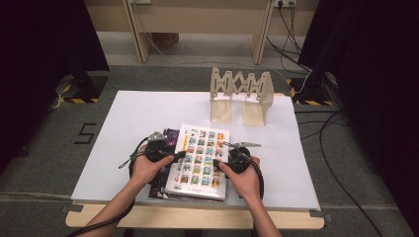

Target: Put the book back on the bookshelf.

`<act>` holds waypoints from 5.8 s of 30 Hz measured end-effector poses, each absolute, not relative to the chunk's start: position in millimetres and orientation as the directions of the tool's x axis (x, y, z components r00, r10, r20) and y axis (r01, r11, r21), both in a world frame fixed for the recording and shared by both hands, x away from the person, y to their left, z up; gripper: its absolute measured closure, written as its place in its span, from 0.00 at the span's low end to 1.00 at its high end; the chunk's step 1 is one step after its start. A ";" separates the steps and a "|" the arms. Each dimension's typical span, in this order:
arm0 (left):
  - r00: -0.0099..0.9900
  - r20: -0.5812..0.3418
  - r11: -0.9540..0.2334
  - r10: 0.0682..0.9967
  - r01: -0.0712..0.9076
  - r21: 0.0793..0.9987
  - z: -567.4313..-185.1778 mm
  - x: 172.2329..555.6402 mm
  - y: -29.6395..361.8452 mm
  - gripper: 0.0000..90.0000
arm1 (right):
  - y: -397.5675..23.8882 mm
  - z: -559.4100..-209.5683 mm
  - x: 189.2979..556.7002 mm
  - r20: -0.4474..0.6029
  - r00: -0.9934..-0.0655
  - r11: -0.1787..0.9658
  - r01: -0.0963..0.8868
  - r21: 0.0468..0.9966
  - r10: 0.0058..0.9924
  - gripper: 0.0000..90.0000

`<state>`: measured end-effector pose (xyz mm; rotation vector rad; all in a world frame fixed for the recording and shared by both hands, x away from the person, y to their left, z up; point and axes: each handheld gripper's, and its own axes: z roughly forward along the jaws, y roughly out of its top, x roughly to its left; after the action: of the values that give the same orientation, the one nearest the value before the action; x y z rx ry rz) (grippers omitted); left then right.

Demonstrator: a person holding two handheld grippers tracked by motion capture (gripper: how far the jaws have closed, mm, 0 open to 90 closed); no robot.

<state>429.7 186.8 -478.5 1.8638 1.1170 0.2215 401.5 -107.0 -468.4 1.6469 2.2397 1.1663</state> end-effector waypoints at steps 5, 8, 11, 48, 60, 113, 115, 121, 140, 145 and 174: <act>0.553 -0.302 -0.141 0.776 0.619 0.773 -478.1 430.1 187.6 0.48 | -107.1 -471.5 402.0 0.347 -0.382 0.079 0.762 0.643 0.857 0.33; 0.517 -0.331 -0.096 0.789 0.637 0.765 -476.1 429.8 189.2 0.56 | -107.1 -472.7 403.2 0.357 -0.378 0.071 0.764 0.641 0.854 0.32; 0.510 -0.350 -0.071 0.785 0.637 0.767 -472.9 429.0 190.7 0.61 | -106.8 -472.5 403.5 0.366 -0.371 0.063 0.771 0.634 0.854 0.32; 0.544 -0.457 -0.033 0.704 0.667 0.744 -468.7 384.5 189.0 0.83 | -118.7 -467.4 424.6 0.368 -0.394 0.098 0.783 0.614 0.842 0.40; 0.555 -0.463 -0.049 0.691 0.675 0.736 -473.0 375.2 185.0 0.82 | -128.9 -471.1 437.6 0.441 -0.362 0.055 0.819 0.571 0.821 0.40; 0.533 -0.402 -0.152 0.745 0.722 0.675 -470.0 392.1 192.3 0.65 | -104.7 -447.9 455.5 0.361 -0.419 0.141 0.792 0.594 0.833 0.59; 0.529 -0.404 -0.145 0.746 0.721 0.678 -470.4 391.3 192.5 0.66 | -105.0 -448.0 458.0 0.375 -0.413 0.139 0.803 0.579 0.830 0.59; 0.531 -0.403 -0.148 0.745 0.721 0.677 -470.1 391.6 193.1 0.66 | -112.4 -448.2 473.6 0.451 -0.358 0.070 0.840 0.538 0.818 0.62; 0.533 -0.403 -0.150 0.744 0.721 0.677 -470.2 391.9 192.9 0.66 | -107.7 -457.4 494.1 0.467 -0.323 0.047 0.858 0.511 0.823 0.57; 0.535 -0.401 -0.155 0.744 0.722 0.675 -470.0 392.4 193.1 0.66 | -108.2 -457.7 494.7 0.475 -0.335 0.054 0.857 0.512 0.814 0.62; 0.495 -0.340 -0.107 0.800 0.674 0.731 -461.9 387.0 230.0 0.60 | -105.0 -423.2 483.5 0.554 -0.335 -0.008 0.851 0.526 0.762 0.80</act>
<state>387.0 230.0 -461.9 1.8344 1.2329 0.1742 483.5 -105.0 -423.2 1.8670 2.2845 1.3578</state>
